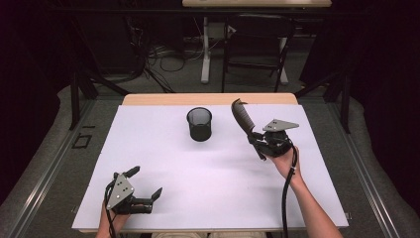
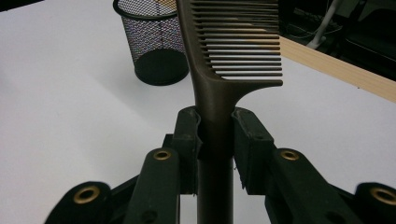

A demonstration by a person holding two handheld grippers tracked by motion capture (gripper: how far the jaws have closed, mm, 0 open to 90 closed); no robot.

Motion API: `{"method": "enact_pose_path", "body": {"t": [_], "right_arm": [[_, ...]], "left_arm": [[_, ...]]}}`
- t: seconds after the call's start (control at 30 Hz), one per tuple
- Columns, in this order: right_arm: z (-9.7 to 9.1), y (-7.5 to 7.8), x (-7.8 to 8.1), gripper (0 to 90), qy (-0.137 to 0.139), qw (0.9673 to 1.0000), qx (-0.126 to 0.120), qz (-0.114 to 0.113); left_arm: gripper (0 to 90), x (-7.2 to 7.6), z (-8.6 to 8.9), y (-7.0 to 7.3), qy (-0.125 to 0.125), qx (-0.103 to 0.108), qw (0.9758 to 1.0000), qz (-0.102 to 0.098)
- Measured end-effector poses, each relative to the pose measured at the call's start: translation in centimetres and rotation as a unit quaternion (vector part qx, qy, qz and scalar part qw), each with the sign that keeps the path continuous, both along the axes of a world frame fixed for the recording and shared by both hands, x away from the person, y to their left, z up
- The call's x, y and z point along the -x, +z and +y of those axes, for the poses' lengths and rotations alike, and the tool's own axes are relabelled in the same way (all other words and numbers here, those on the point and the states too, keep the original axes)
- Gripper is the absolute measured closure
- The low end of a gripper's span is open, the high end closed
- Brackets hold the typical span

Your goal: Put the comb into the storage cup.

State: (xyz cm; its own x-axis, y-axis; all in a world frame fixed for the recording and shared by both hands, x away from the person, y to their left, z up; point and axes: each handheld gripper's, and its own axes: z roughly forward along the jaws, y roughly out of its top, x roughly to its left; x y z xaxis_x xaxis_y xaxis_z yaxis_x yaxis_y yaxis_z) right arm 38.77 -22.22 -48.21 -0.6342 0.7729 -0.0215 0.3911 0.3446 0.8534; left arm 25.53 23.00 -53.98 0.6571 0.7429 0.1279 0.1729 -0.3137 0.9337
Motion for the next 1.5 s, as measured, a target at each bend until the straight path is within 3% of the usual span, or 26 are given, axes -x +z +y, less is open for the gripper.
{"method": "enact_pose_path", "body": {"t": [0.63,0.97,1.5], "right_arm": [[0.8,0.1,-0.3,72.6,0.006,1.0,-0.005,-0.005],[1.2,0.8,-0.3,72.6,0.013,0.9998,-0.012,-0.013],[2.1,1.0,-1.3,72.6,0.019,0.9996,-0.015,-0.014]], "left_arm": [[0.3,0.0,0.1,0.1,-0.005,0.003,1.0,-0.002],[0.3,0.0,0.1,0.0,-0.002,0.002,1.0,0.0],[0.3,0.0,0.1,0.1,-0.003,0.005,1.0,0.0]]}}
